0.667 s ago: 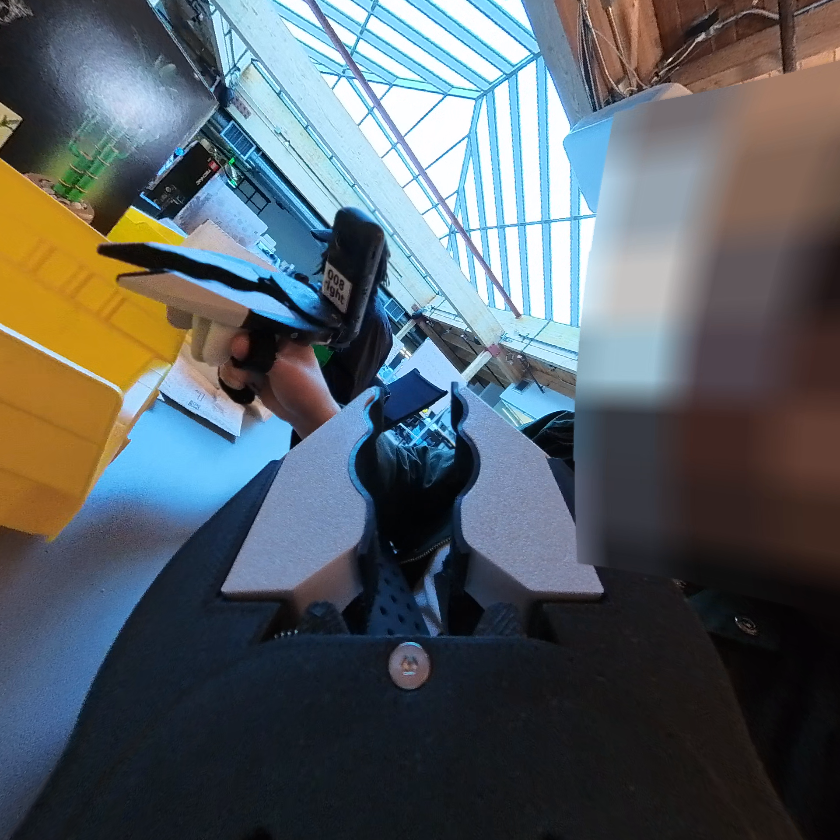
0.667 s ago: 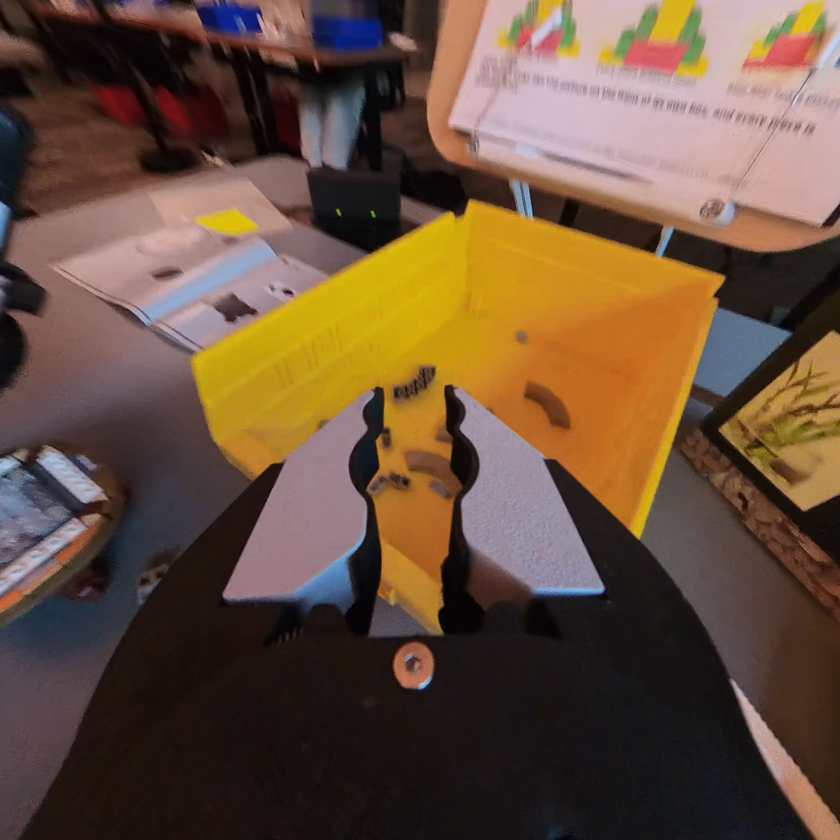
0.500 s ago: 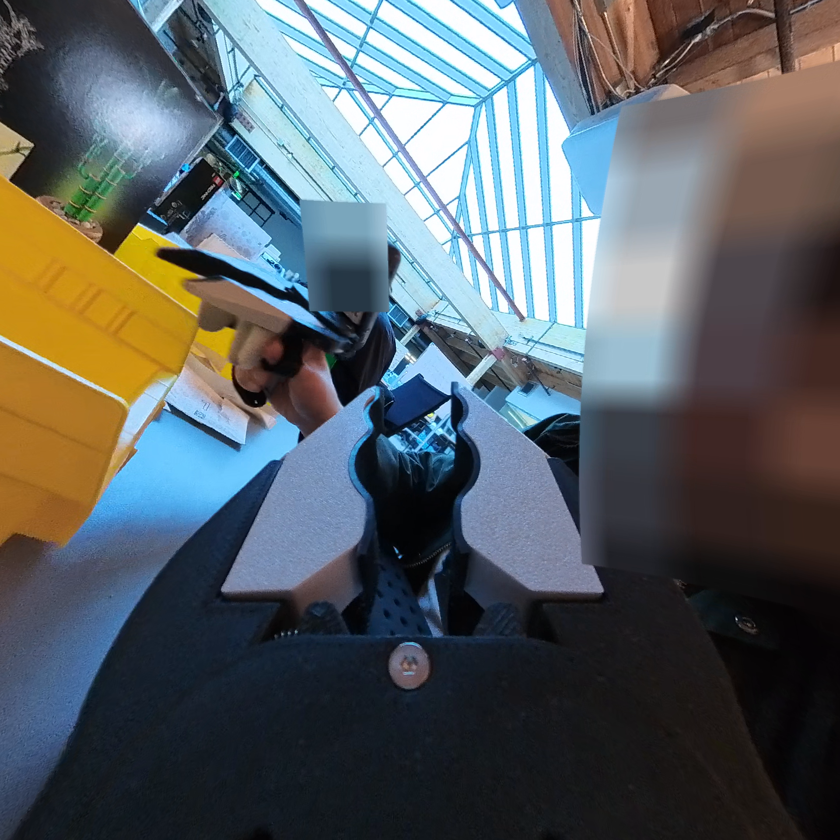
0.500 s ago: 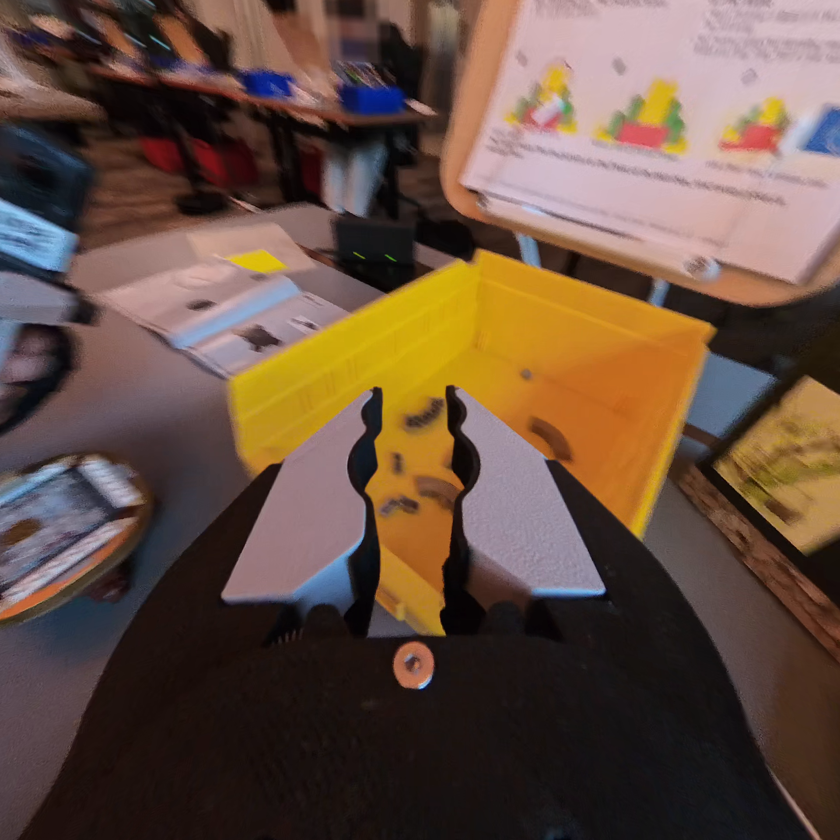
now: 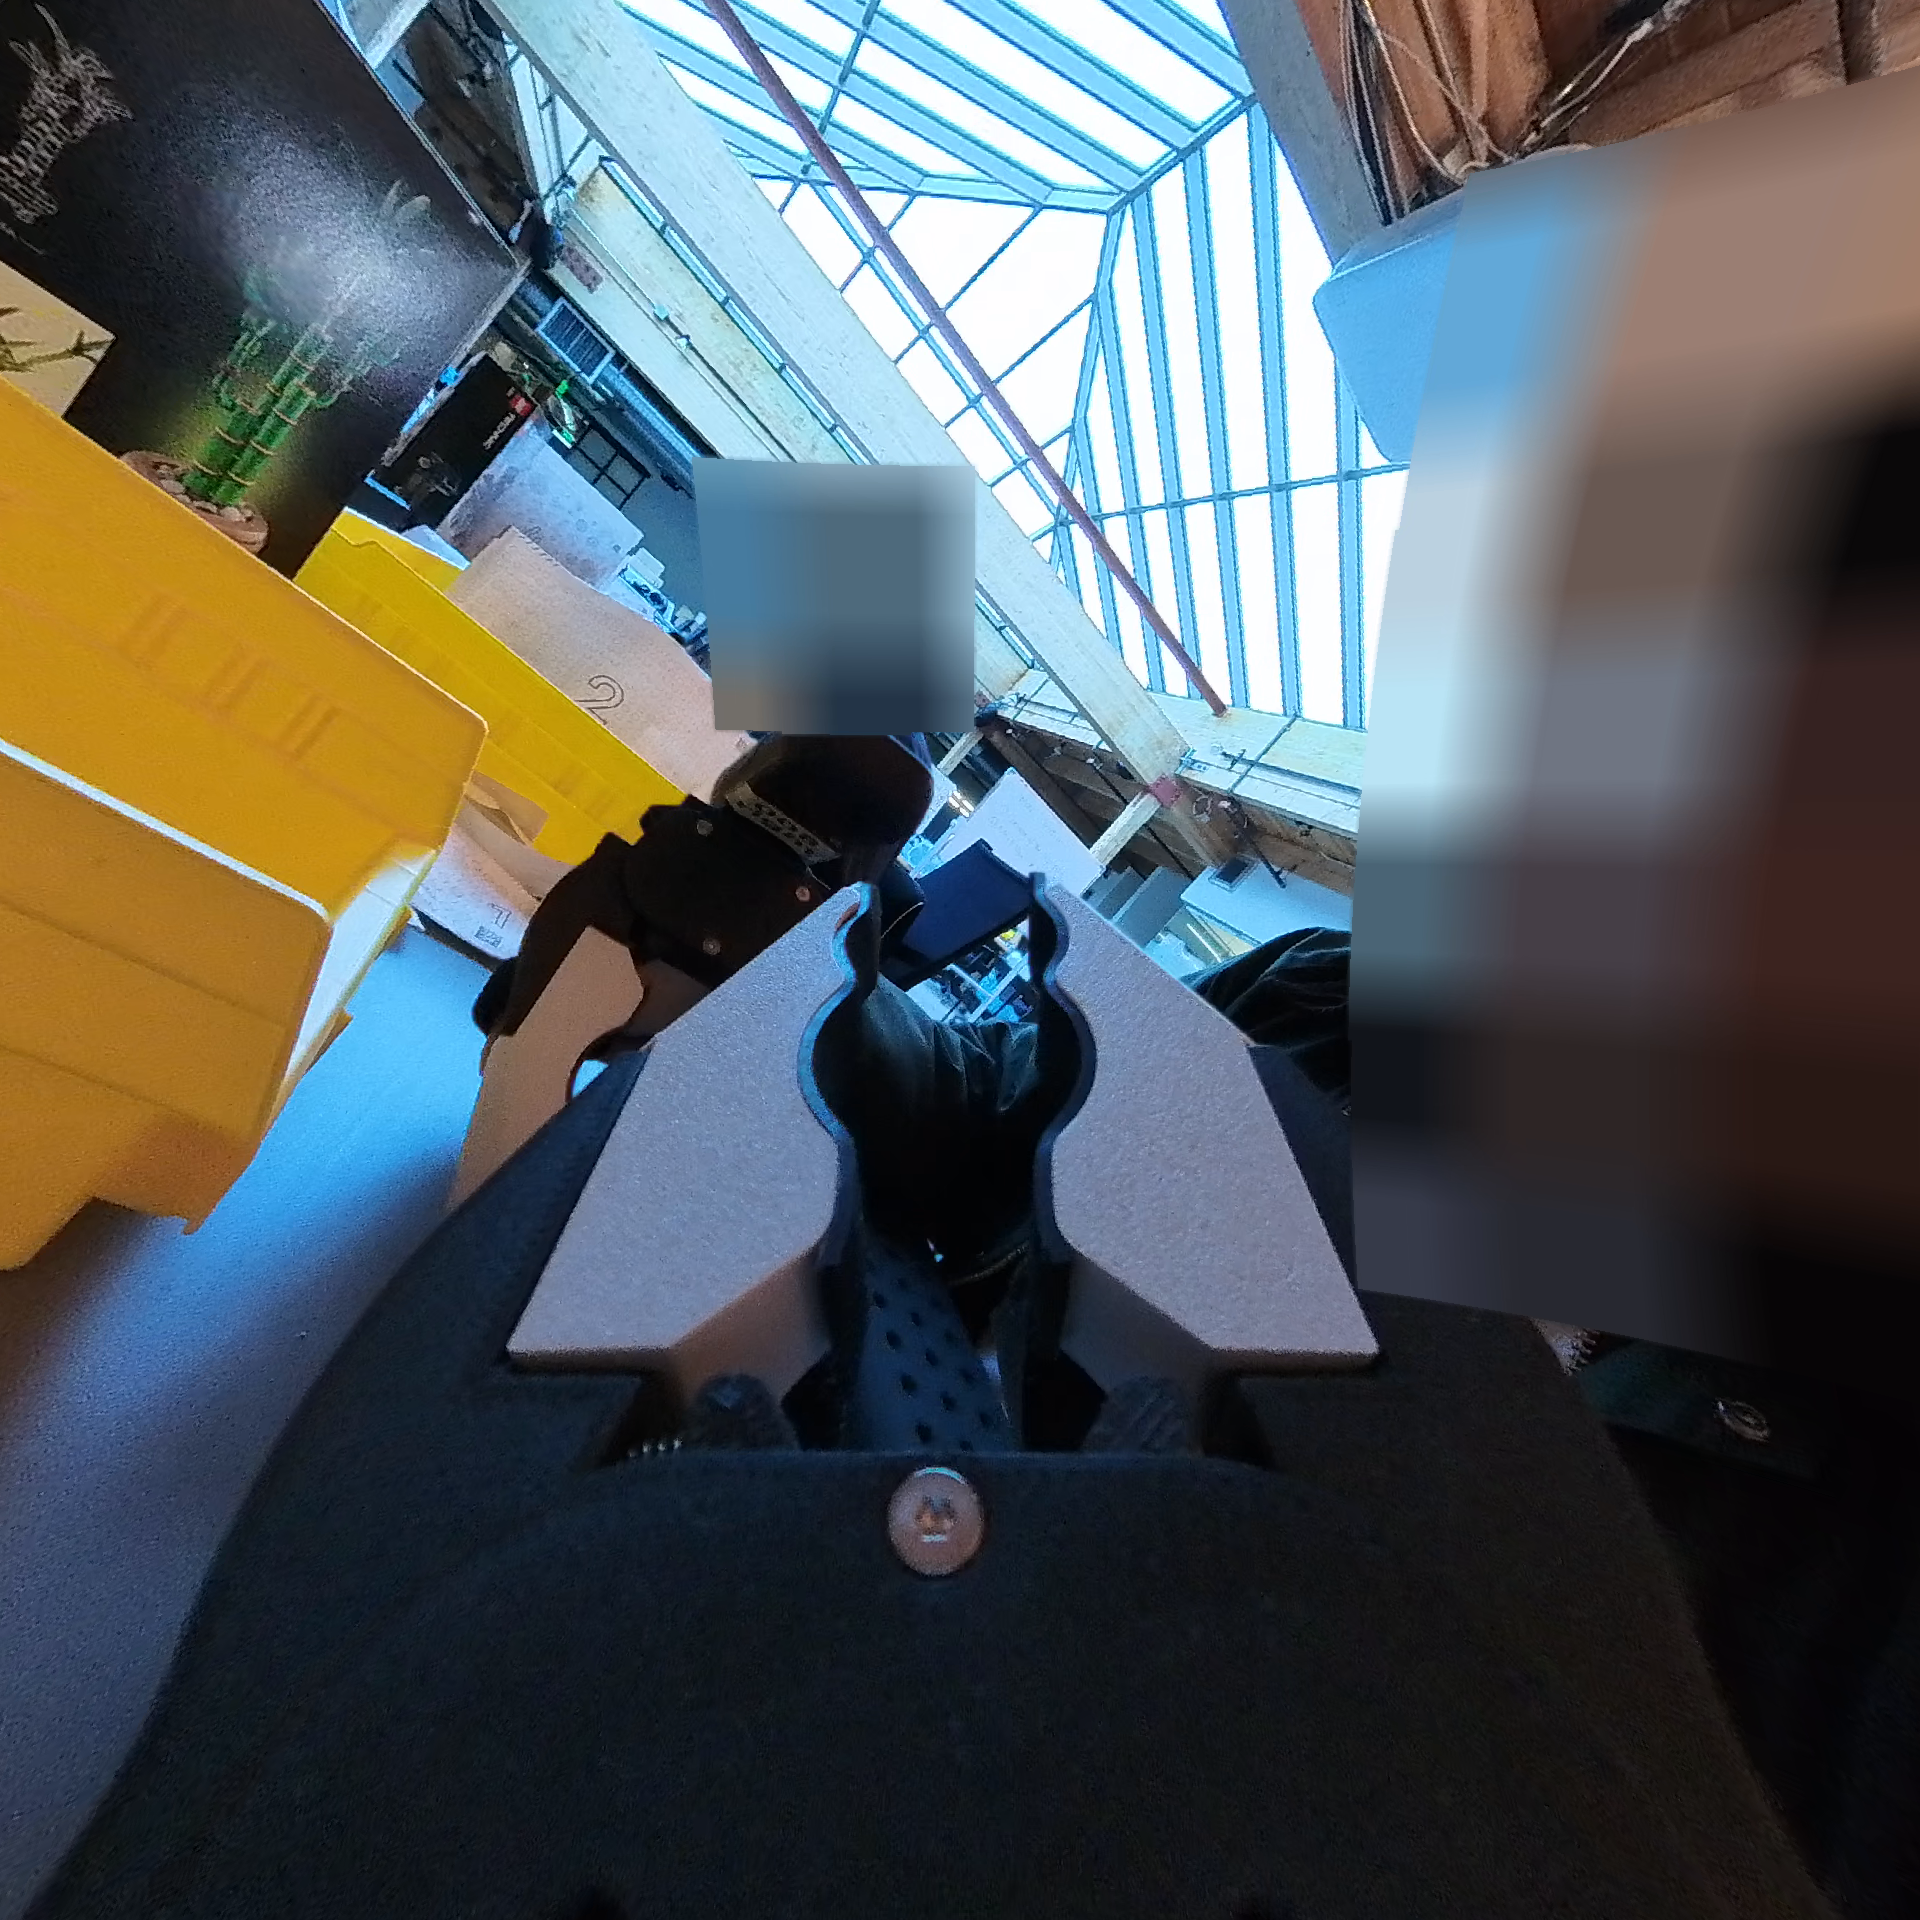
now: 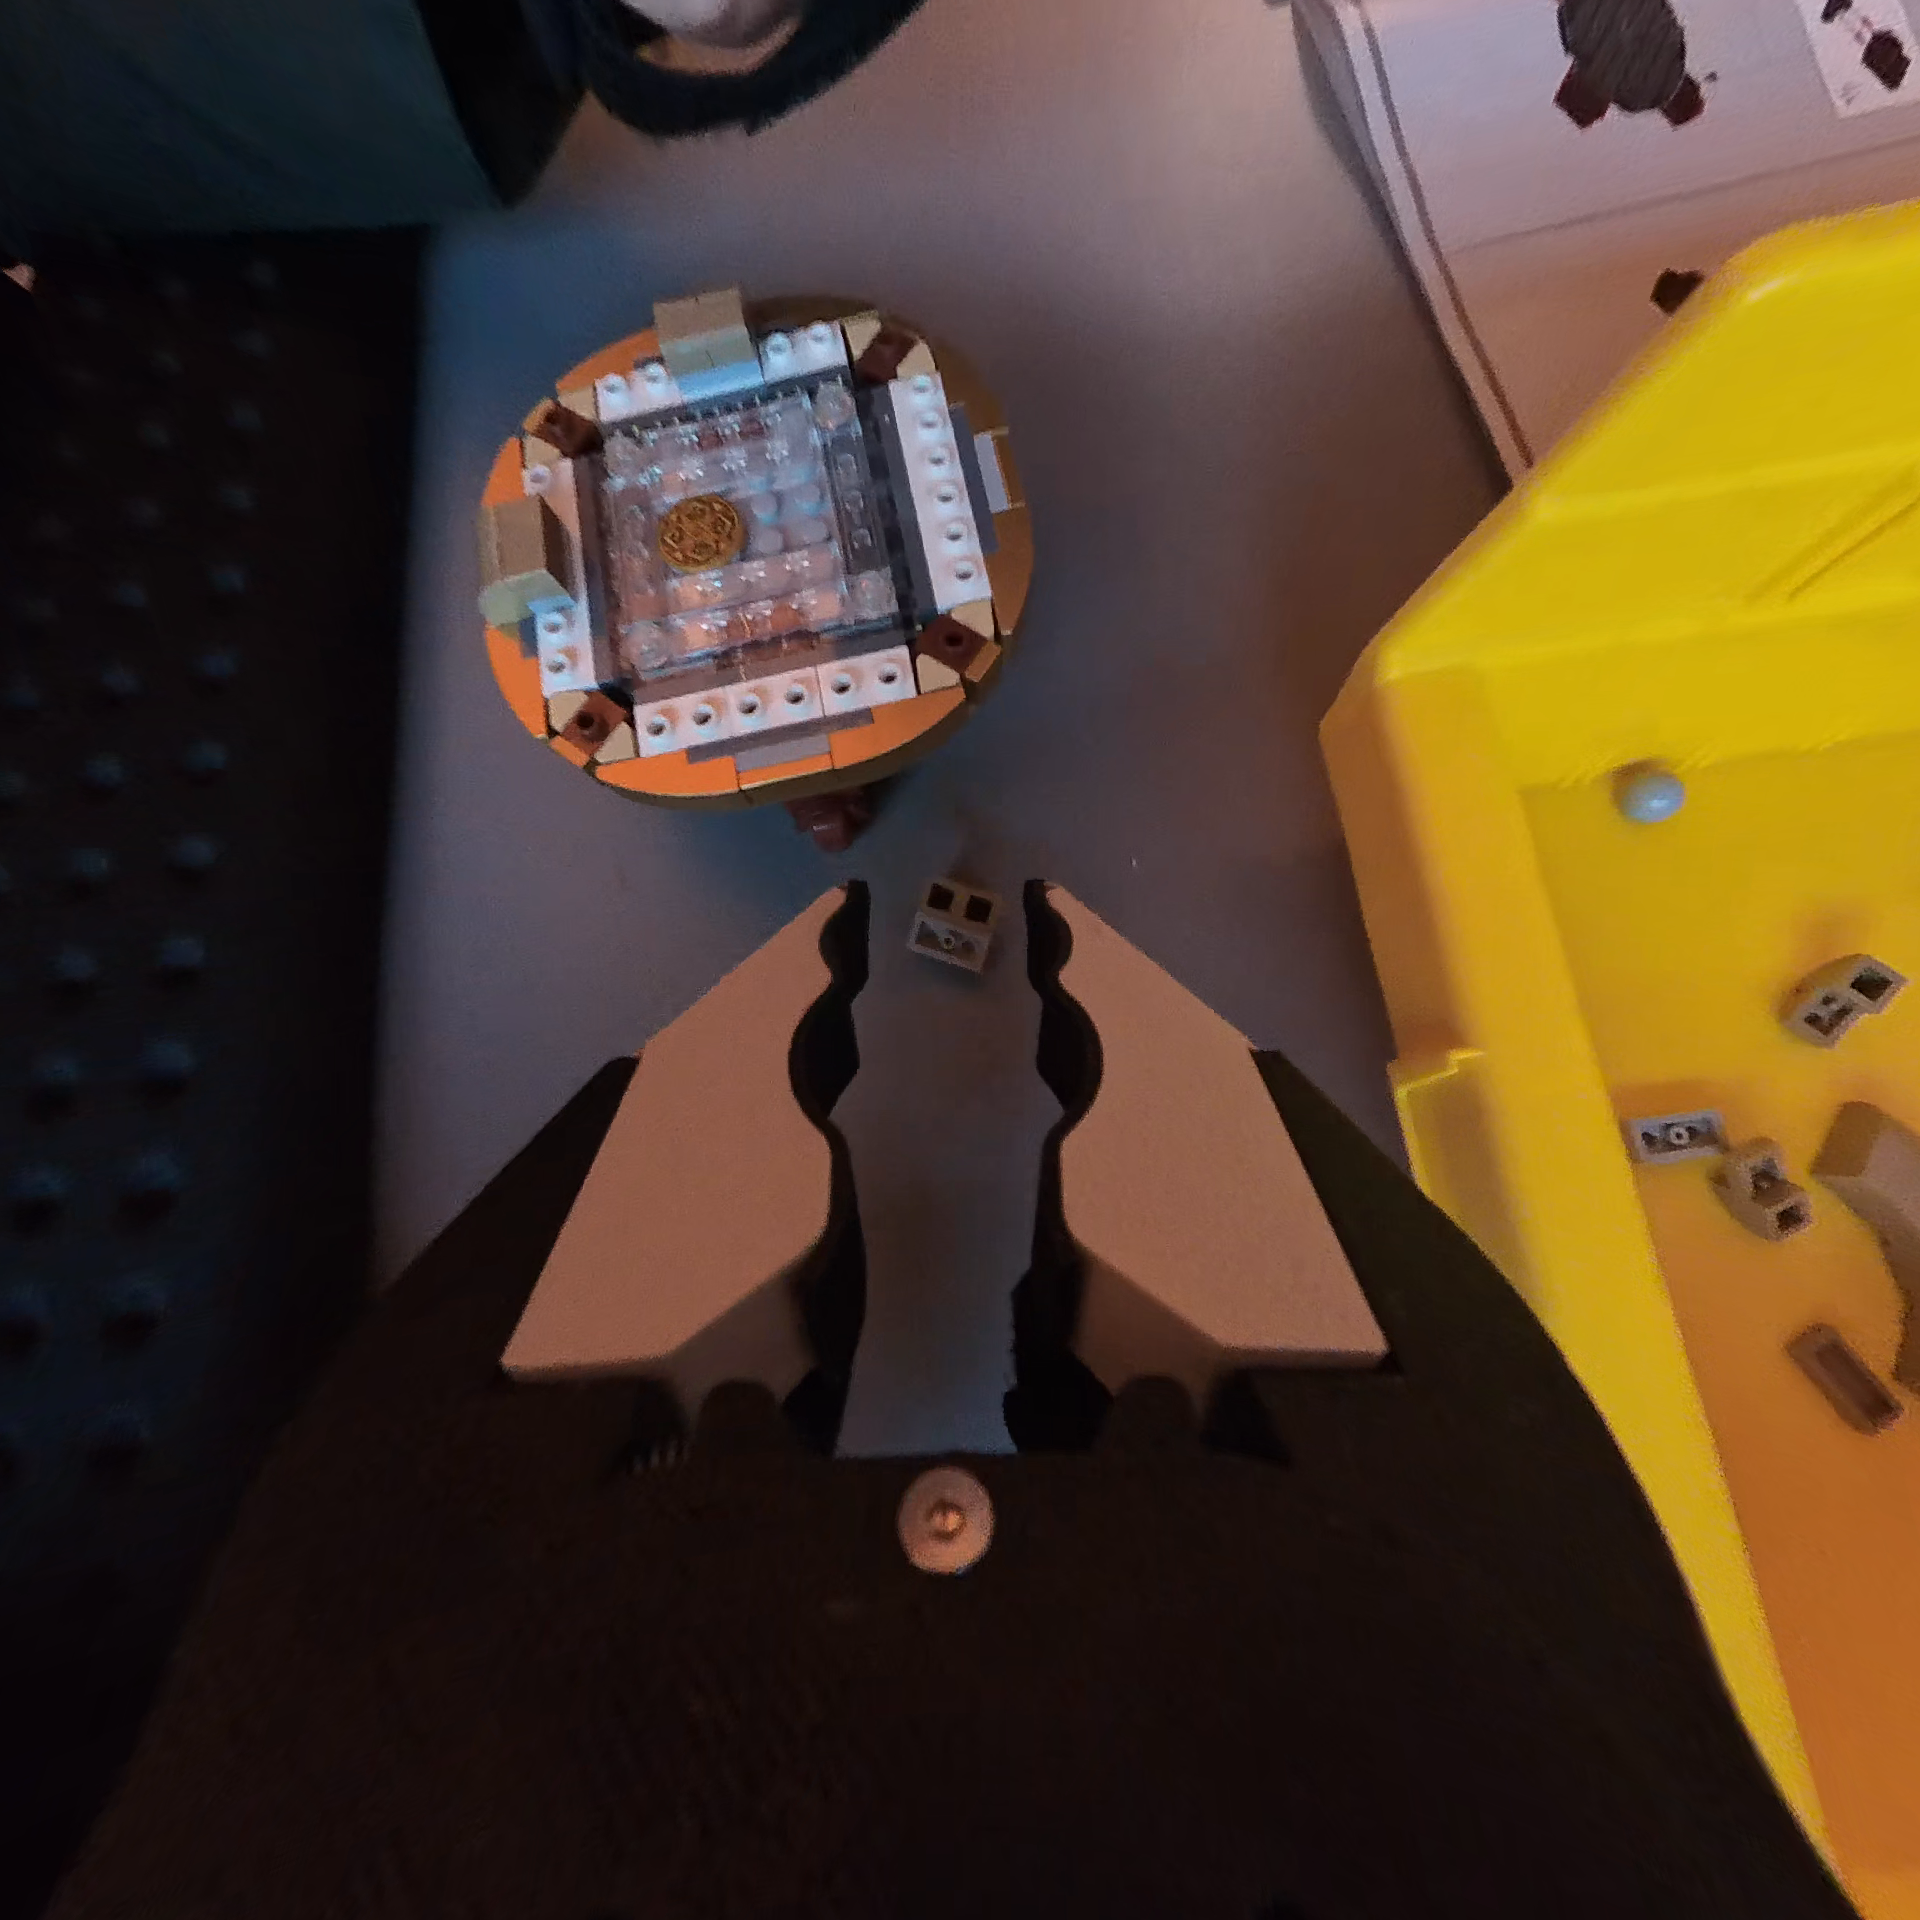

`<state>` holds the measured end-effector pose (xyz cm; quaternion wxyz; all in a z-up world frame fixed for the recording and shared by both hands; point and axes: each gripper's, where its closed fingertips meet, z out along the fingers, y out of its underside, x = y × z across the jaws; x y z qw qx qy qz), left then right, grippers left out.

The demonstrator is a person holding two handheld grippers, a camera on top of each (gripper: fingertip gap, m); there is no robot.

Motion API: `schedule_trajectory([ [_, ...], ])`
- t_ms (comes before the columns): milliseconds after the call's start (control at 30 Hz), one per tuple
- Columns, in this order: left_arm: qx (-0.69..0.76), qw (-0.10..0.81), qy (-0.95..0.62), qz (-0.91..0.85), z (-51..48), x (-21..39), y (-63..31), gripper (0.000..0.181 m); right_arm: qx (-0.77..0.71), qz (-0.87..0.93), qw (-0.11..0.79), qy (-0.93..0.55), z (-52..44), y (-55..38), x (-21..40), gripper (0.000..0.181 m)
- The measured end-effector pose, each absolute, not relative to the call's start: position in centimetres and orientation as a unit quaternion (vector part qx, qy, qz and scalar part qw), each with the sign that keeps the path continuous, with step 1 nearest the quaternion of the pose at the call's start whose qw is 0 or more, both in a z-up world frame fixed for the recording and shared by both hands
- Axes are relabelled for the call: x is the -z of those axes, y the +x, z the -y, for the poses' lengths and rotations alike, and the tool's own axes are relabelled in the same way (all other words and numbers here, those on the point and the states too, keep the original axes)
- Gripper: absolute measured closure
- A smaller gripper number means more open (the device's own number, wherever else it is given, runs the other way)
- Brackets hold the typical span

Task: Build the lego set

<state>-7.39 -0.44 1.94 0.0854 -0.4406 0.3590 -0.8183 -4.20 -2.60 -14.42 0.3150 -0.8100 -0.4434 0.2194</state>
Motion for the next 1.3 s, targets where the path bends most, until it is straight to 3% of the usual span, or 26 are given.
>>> schedule_trajectory([
  [33, 0.818, 0.087, -0.441, -0.358, 0.4, -1.9, -7.4, 0.154, -0.209, 0.447, 0.310, -0.812, 2.6, -4.1, 14.8, 0.154],
  [200, 0.811, 0.102, -0.450, -0.360, 0.1, -1.7, -7.2, 0.150, -0.188, 0.453, 0.296, -0.820, 2.5, -3.8, 15.5, 0.167],
  [300, 0.795, 0.117, -0.464, -0.373, 0.0, -1.1, -6.9, 0.149, -0.176, 0.459, 0.362, -0.792, 1.7, -3.7, 13.0, 0.167],
  [500, 0.688, 0.189, -0.497, -0.494, 1.8, 2.0, -5.7, 0.144, -0.384, 0.369, 0.467, -0.705, 2.8, -5.2, 4.4, 0.167],
  [633, 0.697, 0.152, -0.482, -0.508, 4.0, 2.0, -5.4, 0.140, -0.472, 0.324, 0.490, -0.658, 3.1, -4.6, 1.5, 0.167],
  [867, 0.701, 0.123, -0.539, -0.451, 2.1, 3.2, -4.5, 0.161, -0.315, 0.398, 0.516, -0.690, 2.1, -5.3, 4.3, 0.167],
  [1033, 0.638, 0.138, -0.593, -0.471, 1.0, 5.7, -4.3, 0.158, -0.303, 0.394, 0.508, -0.703, 1.3, -6.0, 5.6, 0.167],
  [1300, 0.654, 0.105, -0.598, -0.452, 1.0, 5.9, -4.4, 0.170, -0.257, 0.395, 0.518, -0.714, 0.6, -5.9, 6.1, 0.167],
])
